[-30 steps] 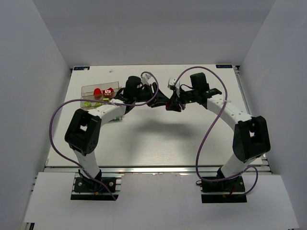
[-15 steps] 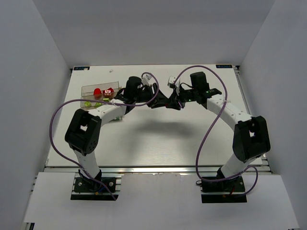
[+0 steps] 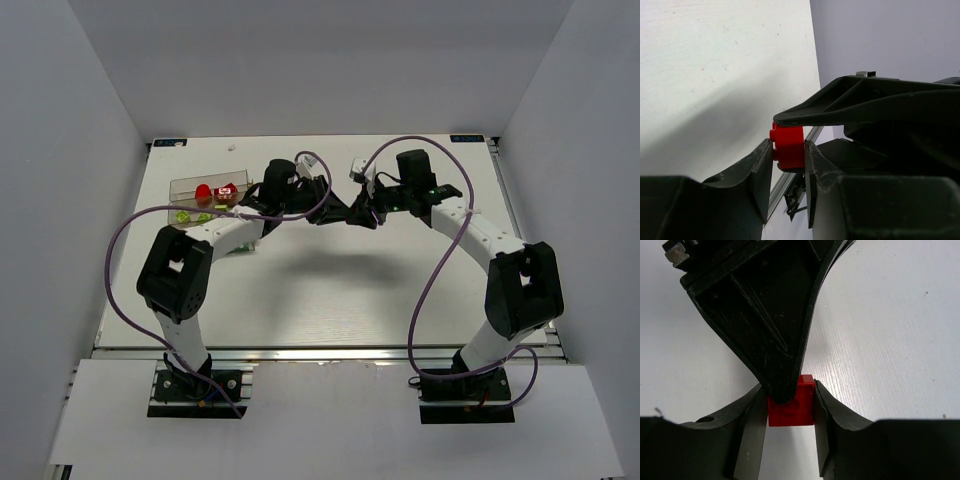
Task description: Sort the legos into containers by color
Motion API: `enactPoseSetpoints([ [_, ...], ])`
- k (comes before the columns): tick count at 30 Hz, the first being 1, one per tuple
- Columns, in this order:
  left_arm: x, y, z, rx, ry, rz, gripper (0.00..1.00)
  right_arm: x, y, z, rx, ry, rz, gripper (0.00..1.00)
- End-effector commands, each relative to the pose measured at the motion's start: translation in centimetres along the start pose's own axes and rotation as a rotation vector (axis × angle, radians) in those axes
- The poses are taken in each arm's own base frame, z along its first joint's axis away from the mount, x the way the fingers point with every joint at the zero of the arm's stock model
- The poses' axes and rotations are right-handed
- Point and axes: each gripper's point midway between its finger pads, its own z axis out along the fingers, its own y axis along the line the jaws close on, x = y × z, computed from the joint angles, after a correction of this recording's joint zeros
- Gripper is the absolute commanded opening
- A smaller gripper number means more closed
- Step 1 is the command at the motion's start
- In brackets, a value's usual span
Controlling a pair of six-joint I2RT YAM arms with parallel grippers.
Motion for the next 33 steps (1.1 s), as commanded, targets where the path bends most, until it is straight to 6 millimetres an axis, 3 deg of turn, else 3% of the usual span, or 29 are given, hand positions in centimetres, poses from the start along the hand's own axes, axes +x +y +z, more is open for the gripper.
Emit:
enactPoseSetpoints([
  [1, 1.0, -2.2, 0.1, 0.052, 0.062, 0.051, 0.08, -3.1, -1.4, -0.3, 0.05, -0.067, -0.084, 0.25],
  [4, 0.6, -2.2, 0.0, 0.03, 0.054, 0.067, 0.04, -2.7, -1.6, -0.3, 0.059, -0.057, -0.081, 0.43],
  [5, 0.5, -2.1, 0.0, 0.024, 0.051, 0.075, 0.03, -2.8, -1.7, -0.3, 0.064, -0.056, -0.082, 0.62],
  [6, 0.4, -2.1, -0.1, 0.018, 0.048, 0.077, 0.0, -2.7, -1.7, -0.3, 0.066, -0.055, -0.082, 0.89],
  [12, -1.4, -1.6, -1.1, -0.008, -0.002, 0.084, 0.0, -2.1, -1.7, -0.1, 0.069, -0.044, -0.077, 0.89],
  [16, -2.8, -0.1, -2.9, -0.081, -0.036, 0.072, 0.0, -1.4, -1.6, -0.2, 0.07, -0.019, -0.079, 0.89],
  [18, -4.5, 2.5, -4.8, -0.18, -0.086, 0.03, 0.0, -0.8, -1.6, -0.5, 0.079, 0.0, -0.088, 0.89],
  [21, -8.2, 6.2, -8.8, -0.352, -0.211, 0.019, 0.0, 0.1, -0.9, -0.8, 0.076, 0.016, -0.097, 0.89],
  [22, -8.1, 8.0, -10.3, -0.445, -0.213, -0.013, 0.0, 0.3, -0.8, -0.9, 0.077, 0.022, -0.095, 0.89],
  [23, -10.2, 9.3, -12.6, -0.539, -0.283, 0.017, 0.0, 0.7, -0.5, -1.0, 0.073, 0.028, -0.089, 0.89],
  [25, -11.0, 11.2, -15.4, -0.683, -0.308, 0.022, 0.0, 1.0, -0.2, -1.2, 0.071, 0.032, -0.085, 0.89],
  [27, -13.5, 12.9, -19.0, -0.851, -0.414, 0.029, 0.0, 1.3, 0.0, -1.1, 0.068, 0.034, -0.077, 0.89],
  [29, -14.5, 14.9, -22.0, -0.977, -0.458, 0.02, 0.0, 1.2, 0.3, -1.1, 0.065, 0.029, -0.069, 0.89],
  [31, -16.2, 16.3, -24.7, -1.051, -0.516, 0.012, 0.0, 1.1, 0.3, -1.2, 0.065, 0.024, -0.064, 0.89],
  [33, -17.4, 17.8, -25.8, -1.086, -0.526, -0.007, 0.0, 0.9, 0.3, -1.2, 0.064, 0.021, -0.064, 0.89],
])
